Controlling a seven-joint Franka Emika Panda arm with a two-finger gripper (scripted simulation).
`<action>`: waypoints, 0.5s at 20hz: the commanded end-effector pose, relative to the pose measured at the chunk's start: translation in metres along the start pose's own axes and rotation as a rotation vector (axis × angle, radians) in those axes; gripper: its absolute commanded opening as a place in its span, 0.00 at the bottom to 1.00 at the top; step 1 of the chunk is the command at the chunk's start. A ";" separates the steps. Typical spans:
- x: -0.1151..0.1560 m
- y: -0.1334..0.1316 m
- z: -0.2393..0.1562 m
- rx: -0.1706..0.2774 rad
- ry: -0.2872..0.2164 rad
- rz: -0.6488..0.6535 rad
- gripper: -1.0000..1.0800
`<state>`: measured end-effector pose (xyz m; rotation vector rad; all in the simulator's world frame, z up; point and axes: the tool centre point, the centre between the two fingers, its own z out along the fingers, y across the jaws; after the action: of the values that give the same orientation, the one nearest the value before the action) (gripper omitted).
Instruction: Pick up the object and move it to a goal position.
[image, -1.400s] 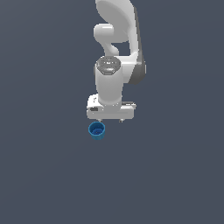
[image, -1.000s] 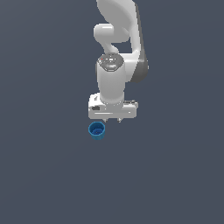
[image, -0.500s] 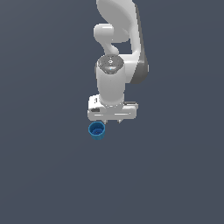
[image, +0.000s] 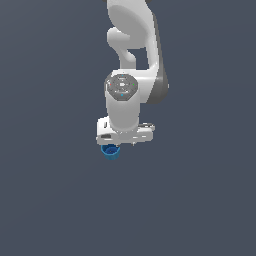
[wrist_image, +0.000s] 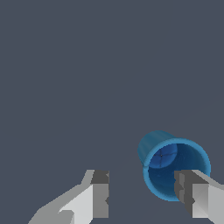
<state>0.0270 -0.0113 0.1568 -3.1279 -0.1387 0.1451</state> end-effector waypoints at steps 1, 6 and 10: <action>0.005 0.006 0.003 -0.002 -0.030 -0.021 0.62; 0.015 0.019 0.011 -0.006 -0.098 -0.066 0.62; 0.021 0.029 0.017 -0.006 -0.153 -0.101 0.62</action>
<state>0.0468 -0.0345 0.1401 -3.1104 -0.2763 0.3498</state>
